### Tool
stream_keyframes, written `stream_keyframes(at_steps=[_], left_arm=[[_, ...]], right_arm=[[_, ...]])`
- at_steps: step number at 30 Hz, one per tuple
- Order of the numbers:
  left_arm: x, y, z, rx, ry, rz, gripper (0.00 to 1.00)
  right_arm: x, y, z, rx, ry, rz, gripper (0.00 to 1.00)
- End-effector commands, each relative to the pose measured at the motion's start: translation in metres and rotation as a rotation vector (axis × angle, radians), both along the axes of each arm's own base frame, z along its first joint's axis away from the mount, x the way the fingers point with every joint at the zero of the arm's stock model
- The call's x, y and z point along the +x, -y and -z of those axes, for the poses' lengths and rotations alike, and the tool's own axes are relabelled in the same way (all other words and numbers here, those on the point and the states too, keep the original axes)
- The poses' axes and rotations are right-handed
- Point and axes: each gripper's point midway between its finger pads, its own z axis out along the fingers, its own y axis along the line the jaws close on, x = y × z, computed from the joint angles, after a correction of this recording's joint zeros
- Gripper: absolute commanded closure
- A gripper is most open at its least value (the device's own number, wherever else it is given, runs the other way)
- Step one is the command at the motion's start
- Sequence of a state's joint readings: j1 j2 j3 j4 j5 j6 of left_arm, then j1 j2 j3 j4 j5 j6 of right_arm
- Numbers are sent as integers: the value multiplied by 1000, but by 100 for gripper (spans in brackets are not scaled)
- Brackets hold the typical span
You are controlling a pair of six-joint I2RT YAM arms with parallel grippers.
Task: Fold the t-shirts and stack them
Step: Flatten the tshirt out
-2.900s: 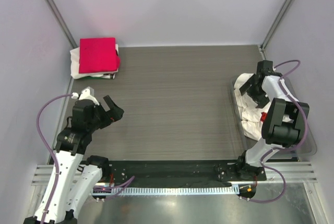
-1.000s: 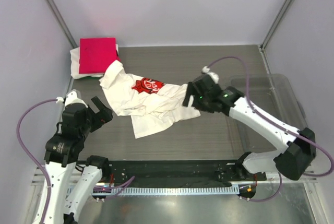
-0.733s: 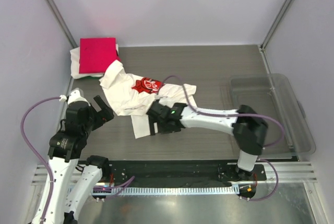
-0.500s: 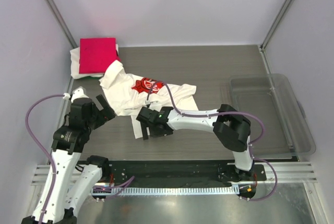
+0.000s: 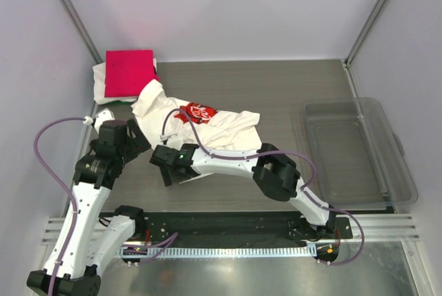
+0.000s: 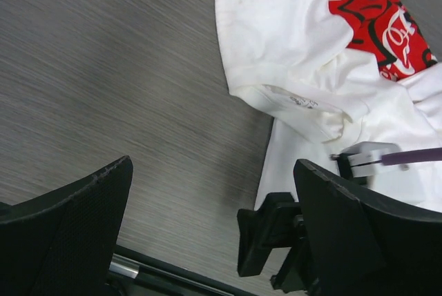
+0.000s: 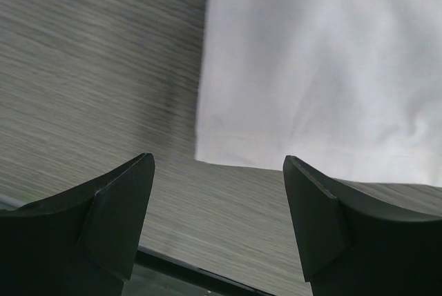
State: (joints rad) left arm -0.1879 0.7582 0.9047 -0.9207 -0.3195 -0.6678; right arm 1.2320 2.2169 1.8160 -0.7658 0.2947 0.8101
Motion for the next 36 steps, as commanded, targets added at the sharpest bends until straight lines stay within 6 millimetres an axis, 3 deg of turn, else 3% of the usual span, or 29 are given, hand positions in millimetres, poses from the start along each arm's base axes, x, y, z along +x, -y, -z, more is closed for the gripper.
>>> stream_keyframes(at_steps=[1, 3, 6, 10, 13, 16, 17, 19, 20, 21, 23, 24, 25, 26, 27, 29, 30, 31, 33, 36], left_arm=[[-1, -19, -33, 63, 92, -64, 0], [-4, -20, -35, 65, 100, -70, 0], [-8, -20, -32, 56, 101, -74, 0], [-12, -20, -26, 48, 91, -79, 0], [-13, -19, -25, 39, 93, -76, 0], [-12, -18, -27, 31, 100, -76, 0], [-12, -17, -26, 30, 95, -74, 0], [-11, -16, -24, 22, 92, -73, 0], [-10, -14, -22, 14, 84, -68, 0], [-10, -12, -18, 7, 75, -66, 0], [-7, 0, -7, -47, 49, -33, 0], [-4, 7, 0, -71, 29, -20, 0], [-5, 12, 10, -104, 1, -24, 0], [-5, 21, 16, -144, -21, 5, 2], [-1, 27, 20, -173, -26, 11, 2], [-3, 36, 38, -235, -66, -4, 4], [-1, 44, 42, -277, -68, 6, 5], [-2, 50, 49, -318, -83, -2, 6], [-6, 57, 69, -362, -115, -1, 10], [-19, 68, 94, -418, -164, -4, 14]], right_arm=[[6, -9, -4, -47, 50, -41, 21], [7, -15, -3, -49, 52, -52, 25], [10, -10, 14, -109, 57, -58, 29], [12, 7, 38, -202, 65, -54, 34], [10, 21, 52, -256, 61, -59, 44], [5, 34, 63, -292, 43, -61, 65], [2, 36, 64, -293, 39, -62, 79], [-2, 49, 66, -300, 32, -60, 88], [-5, 54, 66, -304, 27, -58, 99], [-9, 71, 73, -341, 17, -46, 99], [-9, 87, 55, -332, 52, -15, 99], [-16, 113, 63, -377, 40, 14, 99], [-16, 118, 40, -336, 63, 32, 99], [-19, 130, 37, -337, 60, 48, 99], [-28, 153, 41, -368, 46, 60, 99], [-35, 165, 21, -311, 42, 97, 99], [-44, 185, 26, -339, 25, 106, 99], [-46, 189, 14, -293, 27, 133, 99], [-56, 215, 18, -319, 10, 157, 99], [-64, 236, 10, -288, 9, 204, 99]])
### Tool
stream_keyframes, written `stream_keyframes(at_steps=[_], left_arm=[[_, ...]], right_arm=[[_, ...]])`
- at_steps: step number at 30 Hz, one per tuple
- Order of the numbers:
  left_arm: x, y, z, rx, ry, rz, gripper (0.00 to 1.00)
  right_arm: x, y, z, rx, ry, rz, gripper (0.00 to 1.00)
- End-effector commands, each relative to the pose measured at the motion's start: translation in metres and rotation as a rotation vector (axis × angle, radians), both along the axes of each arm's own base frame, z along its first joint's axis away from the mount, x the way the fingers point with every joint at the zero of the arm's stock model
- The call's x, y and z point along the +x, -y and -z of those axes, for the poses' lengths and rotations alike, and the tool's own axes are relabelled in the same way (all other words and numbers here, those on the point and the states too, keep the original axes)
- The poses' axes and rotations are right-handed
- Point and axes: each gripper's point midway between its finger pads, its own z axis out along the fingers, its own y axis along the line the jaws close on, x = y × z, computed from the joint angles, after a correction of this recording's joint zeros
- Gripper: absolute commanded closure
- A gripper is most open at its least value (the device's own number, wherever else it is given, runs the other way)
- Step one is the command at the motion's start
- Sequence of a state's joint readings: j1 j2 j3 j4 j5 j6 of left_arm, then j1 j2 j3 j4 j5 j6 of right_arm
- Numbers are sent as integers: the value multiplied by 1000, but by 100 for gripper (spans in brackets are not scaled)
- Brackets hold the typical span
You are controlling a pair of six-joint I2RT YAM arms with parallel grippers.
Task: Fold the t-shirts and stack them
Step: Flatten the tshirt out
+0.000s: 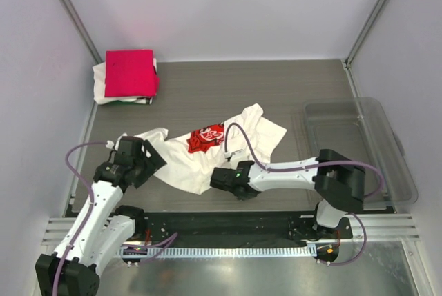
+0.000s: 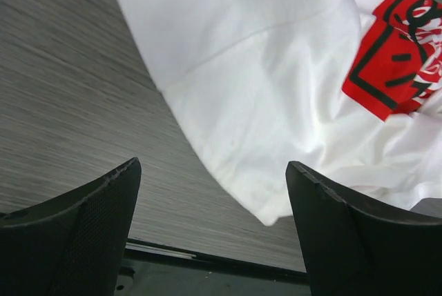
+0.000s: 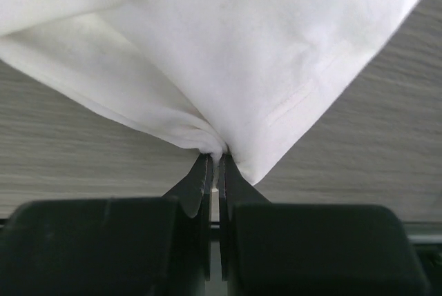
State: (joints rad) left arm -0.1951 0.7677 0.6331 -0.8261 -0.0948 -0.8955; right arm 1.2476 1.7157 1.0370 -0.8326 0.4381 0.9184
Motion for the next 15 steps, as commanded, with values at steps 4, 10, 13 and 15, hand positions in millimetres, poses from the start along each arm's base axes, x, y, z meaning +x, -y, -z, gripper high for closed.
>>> stream_keyframes(at_steps=[4, 10, 13, 15], left_arm=[[-12, 36, 25, -179, 9, 8, 18], [-19, 62, 23, -163, 28, 90, 23], [-16, 80, 18, -41, 22, 188, 23], [-12, 101, 0, 47, 58, 269, 23]], right_arm=[[-11, 29, -15, 52, 16, 106, 99], [-8, 22, -8, 42, 18, 100, 99], [-5, 15, -4, 26, 15, 81, 99], [-1, 11, -5, 26, 18, 77, 99]])
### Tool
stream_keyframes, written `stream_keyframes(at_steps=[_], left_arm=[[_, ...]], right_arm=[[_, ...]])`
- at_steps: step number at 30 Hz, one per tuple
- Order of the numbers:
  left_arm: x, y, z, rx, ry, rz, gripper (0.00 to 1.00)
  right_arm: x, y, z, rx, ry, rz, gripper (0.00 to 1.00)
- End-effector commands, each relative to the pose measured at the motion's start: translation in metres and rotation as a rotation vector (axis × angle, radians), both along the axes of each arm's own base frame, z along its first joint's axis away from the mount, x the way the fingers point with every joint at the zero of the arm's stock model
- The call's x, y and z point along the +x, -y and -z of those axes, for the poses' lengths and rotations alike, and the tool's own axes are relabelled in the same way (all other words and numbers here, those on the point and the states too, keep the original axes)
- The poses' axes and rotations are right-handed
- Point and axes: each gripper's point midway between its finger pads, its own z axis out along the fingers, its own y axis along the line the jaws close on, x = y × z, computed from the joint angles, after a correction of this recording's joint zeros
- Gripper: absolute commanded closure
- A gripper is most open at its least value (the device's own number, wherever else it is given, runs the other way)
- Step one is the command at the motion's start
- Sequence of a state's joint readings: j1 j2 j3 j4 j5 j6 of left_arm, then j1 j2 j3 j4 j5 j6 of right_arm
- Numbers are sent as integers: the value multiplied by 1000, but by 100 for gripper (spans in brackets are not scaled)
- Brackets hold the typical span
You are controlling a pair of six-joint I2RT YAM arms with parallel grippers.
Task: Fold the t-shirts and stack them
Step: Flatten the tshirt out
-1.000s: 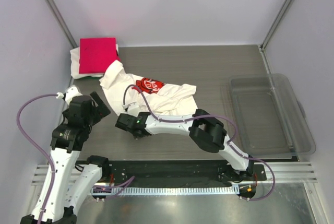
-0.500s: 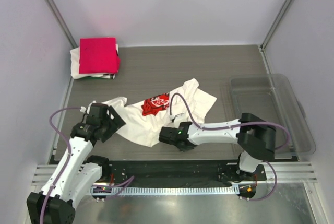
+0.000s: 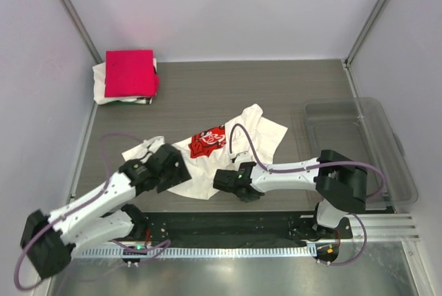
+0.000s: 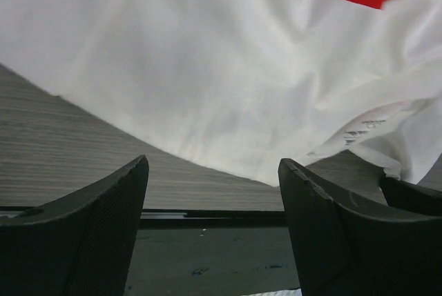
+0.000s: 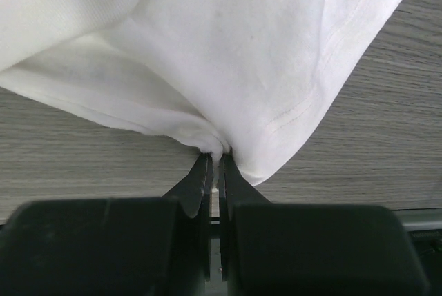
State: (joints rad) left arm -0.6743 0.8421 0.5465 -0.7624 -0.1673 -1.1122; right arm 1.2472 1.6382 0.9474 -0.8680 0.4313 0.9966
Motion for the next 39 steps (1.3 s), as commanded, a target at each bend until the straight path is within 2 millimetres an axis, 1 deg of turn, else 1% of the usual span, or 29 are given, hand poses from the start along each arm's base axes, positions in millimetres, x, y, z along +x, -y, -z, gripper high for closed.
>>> stream_keyframes(at_steps=[1, 2, 3, 4, 5, 6, 7, 8, 10, 11, 15, 20, 22, 23, 24, 25, 26, 27, 28, 31, 32, 33, 34, 36, 37, 38, 39], left_arm=[[30, 28, -27, 119, 120, 32, 23], [27, 47, -38, 125, 139, 88, 24], [26, 51, -36, 160, 142, 102, 26], [24, 59, -24, 190, 110, 110, 27], [17, 68, -19, 195, 102, 144, 29], [15, 80, -14, 170, 95, 161, 30], [11, 85, -4, 178, 76, 173, 30], [6, 96, 0, 157, 76, 186, 30], [0, 101, 9, 161, 62, 200, 30], [-5, 106, 15, 167, 52, 216, 31], [-16, 113, 25, 179, 36, 243, 33], [-23, 110, 38, 212, 11, 252, 47], [-26, 109, 40, 211, 5, 253, 49], [-29, 109, 40, 215, 9, 262, 48], [-30, 111, 36, 202, 21, 265, 46], [-34, 114, 32, 188, 32, 273, 41], [-36, 117, 28, 177, 44, 281, 38], [-33, 118, 22, 170, 81, 277, 35], [-36, 124, 11, 136, 114, 288, 30], [-34, 125, -3, 96, 180, 282, 26], [-34, 130, -4, 76, 196, 299, 26], [-35, 127, 2, 82, 195, 308, 26], [-35, 134, 4, 61, 197, 320, 26], [-37, 138, 12, 65, 188, 351, 26], [-39, 146, 13, 50, 187, 365, 26], [-40, 148, 22, 75, 172, 380, 27], [-40, 155, 21, 75, 176, 395, 28]], right_arm=[[13, -18, -6, 34, 31, 4, 99], [14, -18, -6, 33, 33, 5, 99], [15, -17, -7, 36, 34, 10, 99], [16, -16, -8, 40, 35, 19, 99], [17, -15, -10, 51, 39, 26, 99], [16, -11, -10, 51, 39, 31, 99], [16, -7, -10, 49, 38, 35, 99], [17, -2, -11, 52, 40, 46, 99], [16, 4, -11, 51, 37, 54, 99], [16, 10, -9, 46, 33, 65, 99], [16, 21, -12, 60, 38, 85, 99], [18, 31, -13, 66, 41, 107, 99], [19, 32, -16, 89, 42, 122, 99], [20, 33, -16, 95, 40, 126, 99], [20, 33, -17, 99, 38, 129, 99], [21, 33, -19, 109, 42, 127, 99], [21, 34, -18, 107, 40, 127, 99], [22, 33, -19, 113, 41, 127, 99], [22, 35, -18, 107, 41, 128, 99], [21, 35, -16, 112, 33, 128, 99], [21, 34, -15, 116, 32, 130, 99], [21, 33, -15, 123, 25, 129, 99], [21, 31, -15, 132, 24, 132, 99], [21, 31, -16, 137, 22, 130, 99], [22, 30, -17, 139, 24, 130, 99], [22, 30, -17, 140, 22, 130, 99], [22, 31, -17, 141, 23, 129, 99]])
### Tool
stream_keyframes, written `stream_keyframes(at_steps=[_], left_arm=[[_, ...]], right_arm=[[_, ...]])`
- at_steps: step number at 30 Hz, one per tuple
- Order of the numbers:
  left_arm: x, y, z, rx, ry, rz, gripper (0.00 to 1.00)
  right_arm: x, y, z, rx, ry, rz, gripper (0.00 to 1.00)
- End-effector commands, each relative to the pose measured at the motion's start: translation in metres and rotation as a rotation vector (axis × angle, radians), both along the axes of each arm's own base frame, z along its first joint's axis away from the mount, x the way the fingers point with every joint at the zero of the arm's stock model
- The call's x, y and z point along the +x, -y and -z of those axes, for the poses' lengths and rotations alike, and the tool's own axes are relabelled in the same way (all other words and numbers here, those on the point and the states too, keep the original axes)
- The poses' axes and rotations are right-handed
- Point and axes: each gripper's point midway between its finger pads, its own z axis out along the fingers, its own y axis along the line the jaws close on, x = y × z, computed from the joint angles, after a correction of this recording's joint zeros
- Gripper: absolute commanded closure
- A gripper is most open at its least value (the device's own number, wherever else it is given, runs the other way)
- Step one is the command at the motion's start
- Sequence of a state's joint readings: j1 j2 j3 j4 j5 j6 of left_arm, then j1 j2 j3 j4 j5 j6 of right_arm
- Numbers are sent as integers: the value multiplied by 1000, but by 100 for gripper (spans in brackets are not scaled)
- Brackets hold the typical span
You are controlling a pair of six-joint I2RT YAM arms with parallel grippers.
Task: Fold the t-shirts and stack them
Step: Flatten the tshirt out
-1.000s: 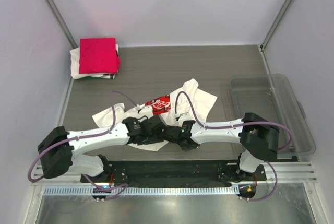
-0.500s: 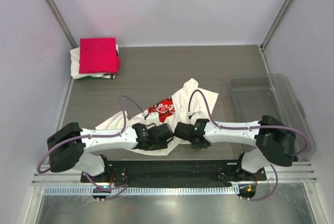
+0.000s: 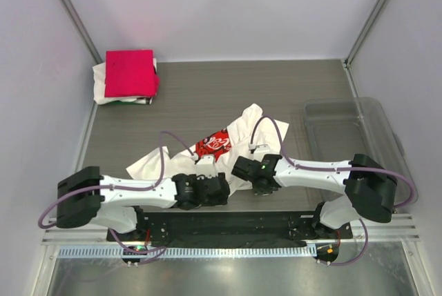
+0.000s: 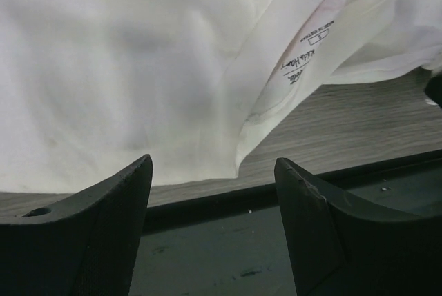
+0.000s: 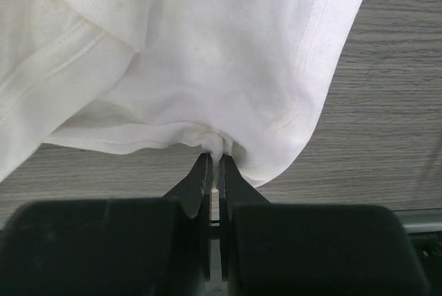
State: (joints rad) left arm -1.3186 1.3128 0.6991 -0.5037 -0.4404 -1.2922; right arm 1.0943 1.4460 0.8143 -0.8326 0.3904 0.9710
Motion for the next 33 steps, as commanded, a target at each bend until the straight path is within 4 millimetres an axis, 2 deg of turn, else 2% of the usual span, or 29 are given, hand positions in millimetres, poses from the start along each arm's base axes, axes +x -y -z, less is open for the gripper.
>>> stream_keyframes(at_steps=[1, 2, 4, 6, 8, 10, 11, 12, 13, 14, 15, 16, 17, 18, 19, 20, 21, 22, 23, 24, 25, 26, 27, 28, 29, 30, 31, 32, 33], left_arm=[[3, 25, 3, -12, 32, 47, 30], [1, 25, 16, 32, 19, 59, 32], [1, 31, 21, 56, 4, 66, 36], [-2, 30, 36, 106, -23, 70, 39], [-2, 32, 39, 116, -31, 66, 50], [-2, 29, 42, 145, -35, 66, 82], [0, 32, 34, 139, -27, 62, 94], [4, 32, 22, 129, -4, 52, 100], [4, 22, 13, 159, 2, 38, 100], [9, 31, -10, 126, 27, 32, 100], [18, 28, -29, 120, 73, 10, 100], [21, 16, -55, 114, 94, -7, 100], [27, 15, -76, 94, 118, -11, 100], [44, 14, -108, 41, 155, -57, 100], [50, 0, -134, 9, 170, -84, 100], [59, -9, -150, -11, 186, -87, 100], [85, -27, -170, -51, 196, -174, 100], [91, -41, -188, -117, 192, -199, 100], [102, -57, -196, -112, 216, -209, 100], [127, -92, -203, -105, 226, -327, 100], [133, -109, -208, -109, 217, -356, 100], [138, -127, -209, -99, 211, -396, 100], [148, -160, -204, -63, 190, -477, 100], [148, -174, -193, -49, 154, -507, 100], [143, -178, -186, -80, 107, -507, 100], [143, -199, -179, -75, 83, -563, 100], [135, -208, -159, -58, 34, -586, 100], [126, -214, -159, -86, 47, -598, 100], [122, -231, -152, -81, 48, -653, 100]], right_arm=[[6, -6, -8, 49, 31, 7, 99], [5, -5, -7, 50, 26, 8, 99], [6, -4, -9, 60, 28, 16, 99], [5, -1, -9, 63, 25, 21, 99], [4, 3, -9, 66, 25, 27, 99], [5, 7, -11, 72, 29, 35, 99], [4, 9, -11, 73, 27, 40, 99], [3, 12, -11, 68, 25, 44, 99], [4, 16, -12, 66, 27, 57, 99], [4, 18, -17, 78, 38, 64, 99], [3, 23, -20, 67, 38, 75, 99], [4, 27, -24, 71, 45, 87, 99], [7, 29, -33, 96, 70, 112, 99], [7, 36, -39, 90, 82, 126, 99], [9, 38, -45, 102, 97, 138, 99], [12, 41, -51, 114, 110, 160, 99], [13, 49, -61, 118, 136, 175, 99], [16, 50, -70, 131, 159, 188, 99], [17, 57, -78, 126, 172, 209, 99], [20, 63, -83, 116, 196, 223, 99], [25, 62, -93, 132, 216, 232, 99], [27, 65, -98, 129, 224, 241, 99], [30, 69, -103, 127, 236, 250, 99], [35, 69, -111, 135, 251, 257, 99], [37, 70, -114, 134, 256, 260, 99], [41, 74, -117, 127, 264, 270, 99], [45, 73, -123, 133, 276, 276, 99], [47, 74, -125, 130, 280, 276, 99], [50, 78, -126, 120, 284, 287, 99]])
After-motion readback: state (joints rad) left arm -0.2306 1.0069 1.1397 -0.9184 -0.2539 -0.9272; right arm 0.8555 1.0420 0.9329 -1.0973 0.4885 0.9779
